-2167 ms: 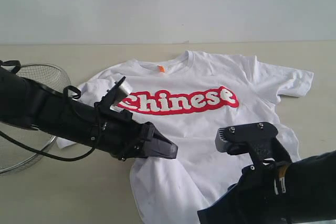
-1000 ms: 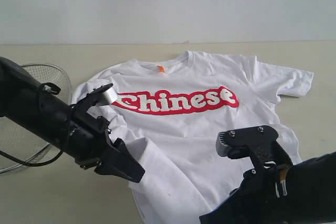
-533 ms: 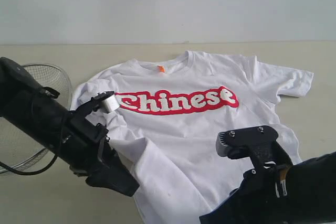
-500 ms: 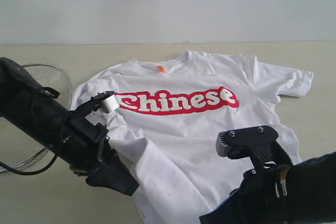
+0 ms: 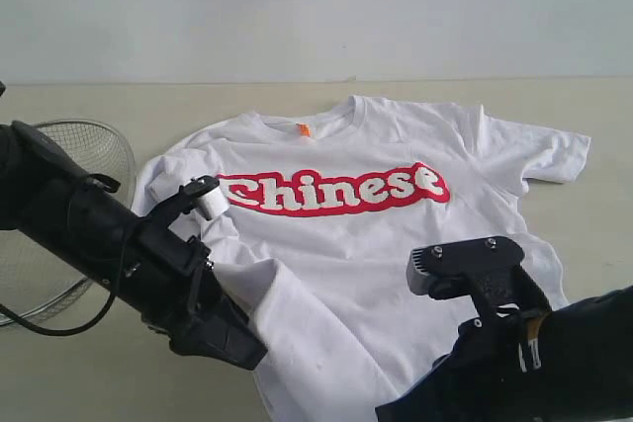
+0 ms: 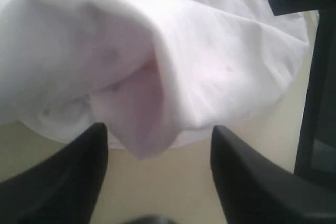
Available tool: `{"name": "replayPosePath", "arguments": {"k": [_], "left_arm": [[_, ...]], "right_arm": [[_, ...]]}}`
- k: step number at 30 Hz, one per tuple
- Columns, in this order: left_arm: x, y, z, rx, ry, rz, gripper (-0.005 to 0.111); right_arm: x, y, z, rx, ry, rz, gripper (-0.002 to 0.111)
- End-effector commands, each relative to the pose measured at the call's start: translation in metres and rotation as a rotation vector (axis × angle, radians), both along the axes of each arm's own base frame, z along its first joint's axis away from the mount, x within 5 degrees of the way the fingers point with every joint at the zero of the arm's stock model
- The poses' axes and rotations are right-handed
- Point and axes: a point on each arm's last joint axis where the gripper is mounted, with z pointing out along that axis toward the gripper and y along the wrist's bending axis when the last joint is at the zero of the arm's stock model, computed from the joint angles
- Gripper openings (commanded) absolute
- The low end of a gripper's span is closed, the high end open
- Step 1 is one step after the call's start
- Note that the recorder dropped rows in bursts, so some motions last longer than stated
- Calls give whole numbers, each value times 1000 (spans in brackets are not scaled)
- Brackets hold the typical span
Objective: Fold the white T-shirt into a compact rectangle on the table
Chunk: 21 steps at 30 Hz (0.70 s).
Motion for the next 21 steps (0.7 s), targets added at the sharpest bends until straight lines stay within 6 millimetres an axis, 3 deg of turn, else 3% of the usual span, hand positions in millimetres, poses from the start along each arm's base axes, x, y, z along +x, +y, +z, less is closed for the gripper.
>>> {"name": "replayPosePath", "arguments": {"k": [1,9,11,12,16,21], "left_arm": [[0,-4,2,-22,-15,-10,55],[0,-7,1,-8,-35,-5,53],[0,-7,1,-8,-35,-5,44],[0,-7,1,-9,-34,-6,33],[-1,-8,3,-32,-4,7,7],[-9,-11,7,-71,117,6,5]], "right_arm": [[0,-1,-1,-4,-8,5,0],[0,-1,-1,-4,-8,5,0],[0,-1,-1,-4,-8,5,0],[0,-1,-1,-4,-8,5,0],[1,-1,-1,0,-15,3,0],[1,-1,-1,2,-17,0,0]]}}
